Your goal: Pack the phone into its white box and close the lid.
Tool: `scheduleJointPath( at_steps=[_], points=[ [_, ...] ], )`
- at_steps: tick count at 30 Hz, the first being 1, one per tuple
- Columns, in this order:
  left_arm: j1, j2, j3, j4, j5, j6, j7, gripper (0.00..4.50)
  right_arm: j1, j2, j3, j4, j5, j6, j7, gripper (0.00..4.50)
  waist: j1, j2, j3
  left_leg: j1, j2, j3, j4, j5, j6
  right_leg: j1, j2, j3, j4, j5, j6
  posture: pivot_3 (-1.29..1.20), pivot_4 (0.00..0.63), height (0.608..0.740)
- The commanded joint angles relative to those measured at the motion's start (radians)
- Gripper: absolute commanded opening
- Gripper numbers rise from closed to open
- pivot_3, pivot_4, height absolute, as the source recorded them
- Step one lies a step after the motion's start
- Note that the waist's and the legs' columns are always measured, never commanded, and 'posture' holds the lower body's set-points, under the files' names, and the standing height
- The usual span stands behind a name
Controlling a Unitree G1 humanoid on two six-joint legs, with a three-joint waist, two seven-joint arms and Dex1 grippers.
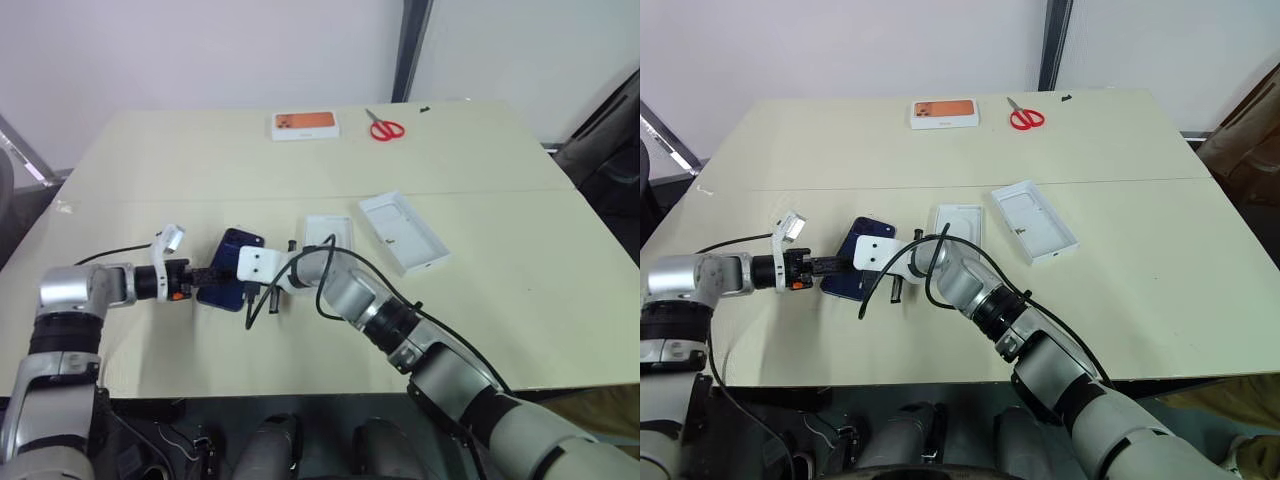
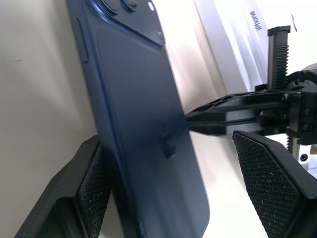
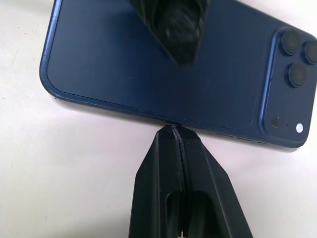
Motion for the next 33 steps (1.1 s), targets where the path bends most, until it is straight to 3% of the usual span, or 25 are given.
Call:
scheduleJointPath(
  at_steps=[1, 8, 11, 15, 22, 26, 33],
  points=[
    [0.027, -0.041, -0.055, 0.042, 0.001, 0.036, 0.005, 3.89, -0.011, 0.009, -0.001, -0.001, -0.003, -0.02, -0.005, 0.02, 0.0, 0.0, 0.0, 0.0, 0.0, 0.0, 0.0, 0.0, 0.0, 0.0, 0.0, 0.0, 0.0, 0.0, 0.0, 0.0, 0.15, 0.734],
    [0.012, -0.015, -0.013, 0.118, 0.012, 0.009, 0.006, 3.89, -0.003, 0.0, 0.004, -0.001, -0.012, -0.032, -0.008, 0.02, -0.002, 0.0, 0.0, 0.0, 0.0, 0.0, 0.0, 0.0, 0.0, 0.0, 0.0, 0.0, 0.0, 0.0, 0.0, 0.0, 0.15, 0.734],
    [0.012, -0.009, -0.006, 0.132, 0.013, 0.005, 0.006, 2.97, 0.0, -0.001, 0.004, -0.004, -0.014, -0.034, -0.007, 0.0, -0.006, 0.0, 0.0, 0.0, 0.0, 0.0, 0.0, 0.0, -0.001, -0.001, 0.0, 0.0, -0.001, 0.0, 0.0, 0.0, 0.15, 0.734],
    [0.017, -0.01, -0.003, 0.131, 0.006, 0.011, 0.009, 1.0, 0.0, -0.001, 0.005, -0.004, -0.015, -0.037, -0.005, 0.0, -0.01, 0.0, 0.0, 0.0, 0.0, 0.0, -0.002, 0.001, -0.001, -0.002, 0.0, 0.0, -0.001, 0.0, 0.0, 0.0, 0.15, 0.734],
    [0.043, -0.018, 0.006, 0.119, -0.013, 0.035, 0.022, 1.0, 0.001, -0.007, 0.002, -0.002, -0.016, -0.041, -0.006, 0.0, -0.012, -0.001, 0.0, 0.0, 0.001, 0.0, -0.002, 0.0, -0.001, -0.002, 0.001, 0.0, -0.002, 0.0, 0.0, 0.0, 0.15, 0.734],
    [0.047, -0.024, 0.029, 0.122, -0.037, 0.06, 0.041, 0.06, 0.004, -0.012, -0.001, -0.011, -0.015, -0.044, -0.008, 0.0, -0.01, -0.001, -0.001, 0.0, 0.001, 0.0, -0.002, 0.0, -0.001, -0.001, 0.001, 0.0, -0.002, 0.0, 0.0, 0.0, 0.15, 0.734],
    [0.056, -0.028, 0.09, 0.124, -0.092, 0.11, 0.053, 0.02, 0.018, -0.009, -0.097, -0.103, 0.077, -0.063, -0.007, 0.0, -0.011, -0.001, 0.0, 0.001, 0.002, 0.0, -0.003, 0.0, -0.001, -0.001, 0.001, 0.0, -0.002, 0.0, 0.0, 0.0, 0.15, 0.734]
  ],
)
